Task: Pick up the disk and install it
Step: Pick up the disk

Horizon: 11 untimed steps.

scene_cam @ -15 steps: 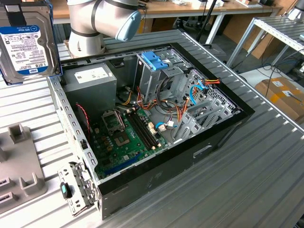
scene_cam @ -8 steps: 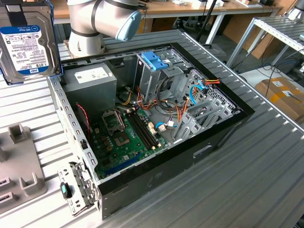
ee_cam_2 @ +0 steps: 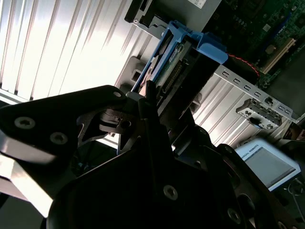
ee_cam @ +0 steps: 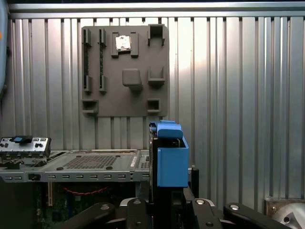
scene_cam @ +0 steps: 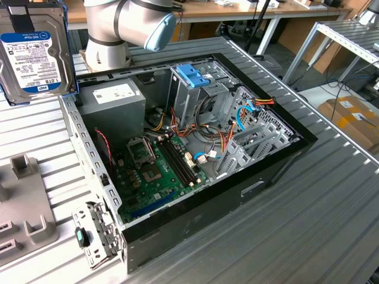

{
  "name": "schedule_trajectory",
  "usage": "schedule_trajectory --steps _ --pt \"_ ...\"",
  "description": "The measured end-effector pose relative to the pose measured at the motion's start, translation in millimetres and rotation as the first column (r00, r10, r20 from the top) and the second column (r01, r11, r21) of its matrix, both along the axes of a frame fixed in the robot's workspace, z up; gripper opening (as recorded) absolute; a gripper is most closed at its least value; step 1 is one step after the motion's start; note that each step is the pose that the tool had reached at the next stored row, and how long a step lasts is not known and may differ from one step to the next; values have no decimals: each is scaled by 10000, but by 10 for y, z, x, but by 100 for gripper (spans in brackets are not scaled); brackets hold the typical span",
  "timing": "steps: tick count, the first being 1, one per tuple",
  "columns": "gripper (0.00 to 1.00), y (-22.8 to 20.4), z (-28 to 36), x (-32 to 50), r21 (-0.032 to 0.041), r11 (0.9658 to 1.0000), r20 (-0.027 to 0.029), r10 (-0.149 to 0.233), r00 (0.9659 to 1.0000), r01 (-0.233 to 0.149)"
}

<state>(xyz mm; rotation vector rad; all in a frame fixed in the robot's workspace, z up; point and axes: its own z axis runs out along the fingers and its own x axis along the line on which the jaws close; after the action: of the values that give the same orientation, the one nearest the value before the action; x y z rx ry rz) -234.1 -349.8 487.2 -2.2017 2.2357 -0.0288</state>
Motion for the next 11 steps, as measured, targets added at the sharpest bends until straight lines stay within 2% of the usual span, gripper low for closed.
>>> schedule_trajectory --steps 11 --pt "35 0 0 63 0 10000 0 0 10000 0"
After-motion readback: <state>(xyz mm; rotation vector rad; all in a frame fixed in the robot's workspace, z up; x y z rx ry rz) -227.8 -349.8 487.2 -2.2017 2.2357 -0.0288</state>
